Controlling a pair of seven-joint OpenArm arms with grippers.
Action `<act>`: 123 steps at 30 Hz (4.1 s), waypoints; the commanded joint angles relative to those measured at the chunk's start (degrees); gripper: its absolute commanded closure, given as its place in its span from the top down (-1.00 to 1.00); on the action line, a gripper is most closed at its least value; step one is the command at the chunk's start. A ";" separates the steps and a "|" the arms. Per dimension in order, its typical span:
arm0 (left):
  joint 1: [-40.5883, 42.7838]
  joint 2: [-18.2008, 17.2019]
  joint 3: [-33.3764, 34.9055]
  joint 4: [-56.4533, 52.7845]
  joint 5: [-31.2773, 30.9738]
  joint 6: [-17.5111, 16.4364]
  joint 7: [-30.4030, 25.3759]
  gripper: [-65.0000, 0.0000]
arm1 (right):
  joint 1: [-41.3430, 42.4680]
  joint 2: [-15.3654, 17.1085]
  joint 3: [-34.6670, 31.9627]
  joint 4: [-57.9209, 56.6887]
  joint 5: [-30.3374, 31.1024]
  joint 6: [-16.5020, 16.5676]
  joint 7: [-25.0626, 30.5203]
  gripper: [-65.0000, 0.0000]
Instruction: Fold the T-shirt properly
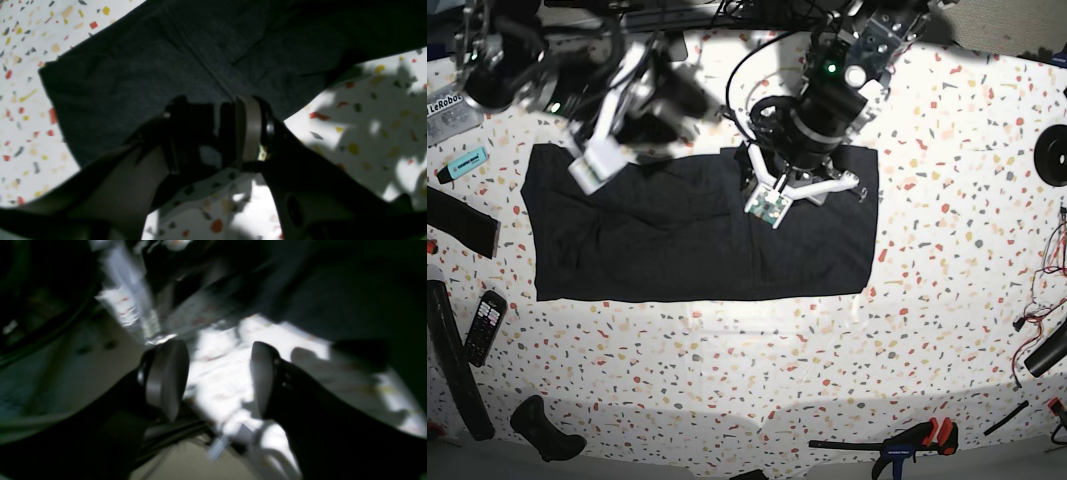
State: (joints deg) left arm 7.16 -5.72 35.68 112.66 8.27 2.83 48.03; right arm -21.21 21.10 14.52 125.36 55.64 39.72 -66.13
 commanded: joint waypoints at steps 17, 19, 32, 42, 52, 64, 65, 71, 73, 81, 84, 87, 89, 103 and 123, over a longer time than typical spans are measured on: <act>-1.14 0.28 0.04 1.01 4.76 0.20 -0.92 -0.28 | 7.02 0.48 17.51 0.87 -16.96 0.28 11.65 0.36; -1.16 0.28 0.04 1.03 4.76 0.20 -0.94 -0.28 | 10.32 0.48 17.51 0.26 -21.59 -2.34 8.83 0.36; -1.14 0.28 0.04 1.01 4.74 0.22 -0.98 -0.28 | 28.96 6.84 17.35 -36.41 -27.32 -4.09 6.73 0.36; -1.14 0.28 0.04 1.01 3.06 0.20 -0.96 -0.28 | 39.60 10.16 17.29 -65.48 -20.24 0.28 8.22 0.36; -1.14 0.28 0.04 1.01 3.08 0.20 -0.98 -0.28 | 42.14 10.14 12.15 -72.76 -19.65 0.28 9.31 0.36; -1.14 0.26 0.04 1.01 3.08 0.20 -0.96 -0.28 | 42.01 5.49 3.76 -72.76 -26.84 0.28 11.91 0.36; -1.14 0.26 0.04 1.01 3.08 0.20 -0.96 -0.28 | 42.01 4.79 3.76 -72.76 -26.23 0.28 10.43 0.36; -1.14 0.26 0.04 1.01 3.08 0.20 -0.96 -0.28 | 42.03 3.19 3.76 -72.76 -14.93 0.28 -0.96 0.36; -1.14 0.28 0.04 1.01 3.08 0.20 -0.96 -0.28 | 42.01 3.21 3.76 -72.76 -13.64 0.28 -3.10 0.35; -1.14 0.26 0.04 1.01 3.08 0.20 -0.94 -0.28 | 42.01 3.17 3.76 -72.76 -13.14 0.28 -3.58 0.06; -1.14 0.26 0.04 1.01 3.39 0.17 -0.96 -0.28 | 42.12 3.19 3.76 -72.76 -13.14 0.28 -3.52 -0.51; -1.16 -0.02 0.04 1.03 5.05 0.22 0.26 -0.28 | 42.18 3.19 3.76 -72.74 -12.63 0.28 -3.15 -1.00; -1.14 -0.02 0.04 1.29 5.20 0.20 2.99 -0.28 | 42.16 3.21 3.76 -72.61 -10.78 0.28 -3.19 -1.00; -3.32 -2.43 -1.46 1.33 17.20 0.17 5.64 -0.28 | 42.34 3.19 3.76 -68.46 -4.96 0.28 -6.01 -1.00; -5.29 -6.88 -6.08 1.27 6.64 -4.63 8.79 -0.28 | 43.28 -5.62 3.76 -51.95 4.11 0.28 -13.87 -1.00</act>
State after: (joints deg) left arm 2.55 -12.43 29.71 112.79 14.26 -1.96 57.87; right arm 20.47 15.03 18.17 72.38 58.43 39.83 -80.68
